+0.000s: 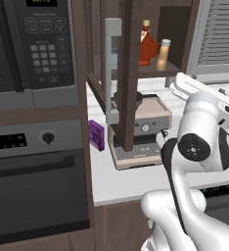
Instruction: Put the shaker and condiment bottle from the counter next to their counterparts in the cabinet.
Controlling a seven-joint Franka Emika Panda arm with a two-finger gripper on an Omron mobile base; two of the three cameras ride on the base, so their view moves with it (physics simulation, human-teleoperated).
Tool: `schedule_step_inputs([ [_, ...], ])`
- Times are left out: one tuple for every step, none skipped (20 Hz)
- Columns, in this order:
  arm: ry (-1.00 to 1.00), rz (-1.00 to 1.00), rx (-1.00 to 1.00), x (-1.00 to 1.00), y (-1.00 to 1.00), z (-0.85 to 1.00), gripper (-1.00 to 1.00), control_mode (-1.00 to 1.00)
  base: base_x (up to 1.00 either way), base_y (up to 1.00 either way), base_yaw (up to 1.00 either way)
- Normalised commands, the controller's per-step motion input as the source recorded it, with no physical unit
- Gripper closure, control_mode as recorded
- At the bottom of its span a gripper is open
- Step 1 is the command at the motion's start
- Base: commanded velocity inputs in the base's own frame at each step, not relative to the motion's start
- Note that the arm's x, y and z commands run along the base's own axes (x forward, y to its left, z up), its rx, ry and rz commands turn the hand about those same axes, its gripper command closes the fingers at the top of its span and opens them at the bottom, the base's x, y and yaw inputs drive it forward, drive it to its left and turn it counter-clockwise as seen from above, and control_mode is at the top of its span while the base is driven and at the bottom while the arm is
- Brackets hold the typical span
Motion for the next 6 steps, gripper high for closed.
schedule_step_inputs([
  [-0.01, 0.00, 0.14, -1.00, -0.06, 0.25, -1.00, -1.00, 0.00, 0.00, 0.00],
  [0.00, 0.00, 0.17, -1.00, -0.07, 0.25, -1.00, -1.00, 0.00, 0.00, 0.00],
  [0.00, 0.00, 0.17, -1.00, -0.06, 0.20, -1.00, -1.00, 0.00, 0.00, 0.00],
  [0.00, 0.01, 0.19, -1.00, -0.07, 0.19, -1.00, -1.00, 0.00, 0.00, 0.00],
  [0.00, 0.03, 0.19, -1.00, -0.07, 0.17, -1.00, -1.00, 0.00, 0.00, 0.00],
  [0.00, 0.03, 0.20, -1.00, -0.07, 0.17, -1.00, -1.00, 0.00, 0.00, 0.00],
])
